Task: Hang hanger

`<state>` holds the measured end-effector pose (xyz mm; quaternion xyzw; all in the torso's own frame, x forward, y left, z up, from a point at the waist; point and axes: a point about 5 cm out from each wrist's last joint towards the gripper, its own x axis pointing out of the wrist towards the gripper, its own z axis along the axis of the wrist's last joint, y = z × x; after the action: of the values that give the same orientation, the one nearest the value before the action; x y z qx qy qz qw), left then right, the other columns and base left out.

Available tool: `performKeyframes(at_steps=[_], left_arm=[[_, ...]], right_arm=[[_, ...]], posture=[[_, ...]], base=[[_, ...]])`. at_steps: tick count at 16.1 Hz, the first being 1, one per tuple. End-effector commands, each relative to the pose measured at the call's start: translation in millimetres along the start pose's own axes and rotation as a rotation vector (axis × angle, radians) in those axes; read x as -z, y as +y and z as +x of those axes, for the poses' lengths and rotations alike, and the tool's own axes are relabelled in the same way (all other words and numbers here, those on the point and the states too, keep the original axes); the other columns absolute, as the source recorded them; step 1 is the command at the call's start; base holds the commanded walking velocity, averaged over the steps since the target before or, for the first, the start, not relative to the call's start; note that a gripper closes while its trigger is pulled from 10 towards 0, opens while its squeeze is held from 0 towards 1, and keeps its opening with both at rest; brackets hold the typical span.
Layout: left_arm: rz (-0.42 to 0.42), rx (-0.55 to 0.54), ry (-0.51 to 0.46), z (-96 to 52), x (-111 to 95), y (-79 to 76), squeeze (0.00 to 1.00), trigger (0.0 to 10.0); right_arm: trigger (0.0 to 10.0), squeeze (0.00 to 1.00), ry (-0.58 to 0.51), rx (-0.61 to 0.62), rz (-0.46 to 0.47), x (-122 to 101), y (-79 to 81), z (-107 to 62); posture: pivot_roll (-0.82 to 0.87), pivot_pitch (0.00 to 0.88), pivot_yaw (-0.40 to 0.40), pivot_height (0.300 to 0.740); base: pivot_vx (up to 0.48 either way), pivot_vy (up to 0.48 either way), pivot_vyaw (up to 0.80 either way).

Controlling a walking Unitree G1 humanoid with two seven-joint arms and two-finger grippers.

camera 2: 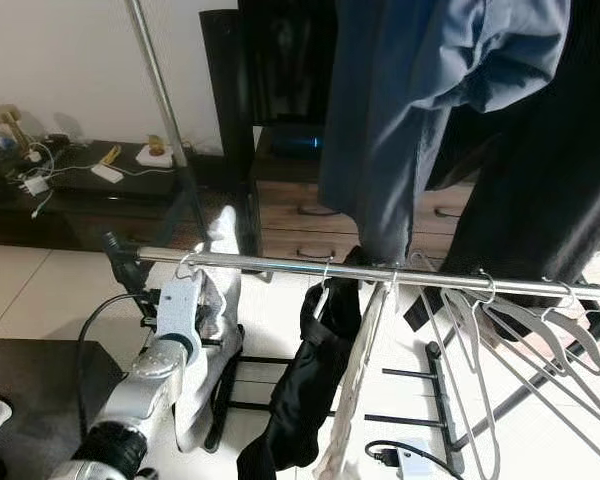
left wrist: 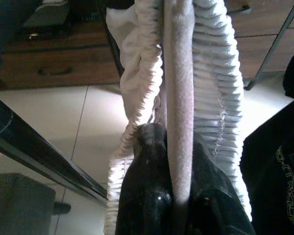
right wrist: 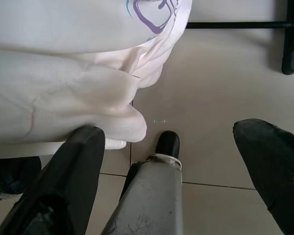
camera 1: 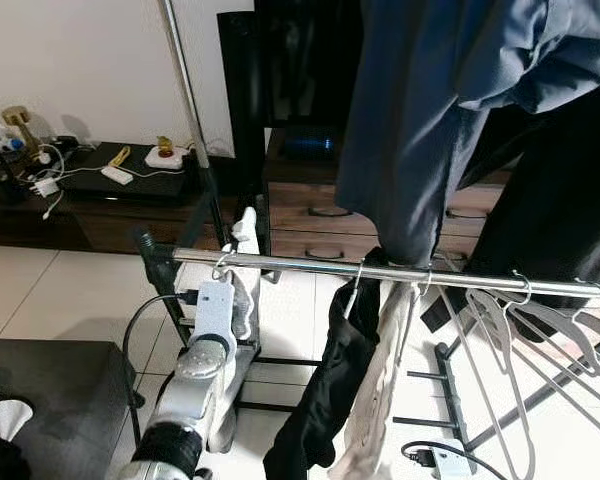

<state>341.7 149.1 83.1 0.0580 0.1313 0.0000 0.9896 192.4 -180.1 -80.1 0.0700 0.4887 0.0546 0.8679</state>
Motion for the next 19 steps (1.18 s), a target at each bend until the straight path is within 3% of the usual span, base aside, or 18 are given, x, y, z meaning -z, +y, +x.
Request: performKeyframes(at_steps=[1,5,7,9,10,11,14,19], left_arm=[[0.030,0.015,-0.039,-3.3,-6,-1.2,0.00,0.0],[0.036,0.097,-0.050,-30.6,7,-4.3,0.00,0.0],[0.040,0.112,-0.022,-55.1,23,4.7,0.00,0.0],[0.037,0.107,-0.003,-65.8,30,10.3,0.00,0.0],[0.043,0.104,0.018,-74.5,36,14.3,0.00,0.9],[0.046,0.093,0.016,-82.6,40,18.1,0.00,10.0],[0.029,0.058,0.003,-96.3,44,23.6,0.00,10.0],[0.022,0.066,0.000,-99.3,43,21.8,0.00,10.0]], right_arm=[[10.0,0.00,0.016,0.007,-0.005,3,-2.4,-0.8],[10.0,0.00,0.017,0.011,-0.002,4,-3.0,-1.0],[10.0,0.00,0.017,0.013,0.000,5,-3.5,-1.2],[10.0,0.00,0.017,0.014,0.000,4,-3.7,-1.2],[10.0,0.00,0.018,0.014,0.001,4,-3.7,-1.2],[10.0,0.00,0.017,0.015,0.003,4,-3.6,-1.1],[10.0,0.00,0.016,0.016,0.002,3,-3.6,-1.1],[10.0,0.00,0.016,0.015,-0.002,4,-3.5,-1.0]], posture=[[0.06,0.075,-0.069,0.740],[0.06,0.069,-0.066,0.740],[0.07,0.068,-0.063,0.740],[0.07,0.068,-0.061,0.740],[0.07,0.067,-0.061,0.740],[0.08,0.064,-0.058,0.740],[0.08,0.058,-0.057,0.740],[0.08,0.042,-0.053,0.740]], base=[[0.000,0.000,0.00],[0.000,0.000,0.00],[0.000,0.000,0.00],[0.000,0.000,0.00],[0.000,0.000,0.00],[0.000,0.000,0.00],[0.000,0.000,0.00],[0.000,0.000,0.00]])
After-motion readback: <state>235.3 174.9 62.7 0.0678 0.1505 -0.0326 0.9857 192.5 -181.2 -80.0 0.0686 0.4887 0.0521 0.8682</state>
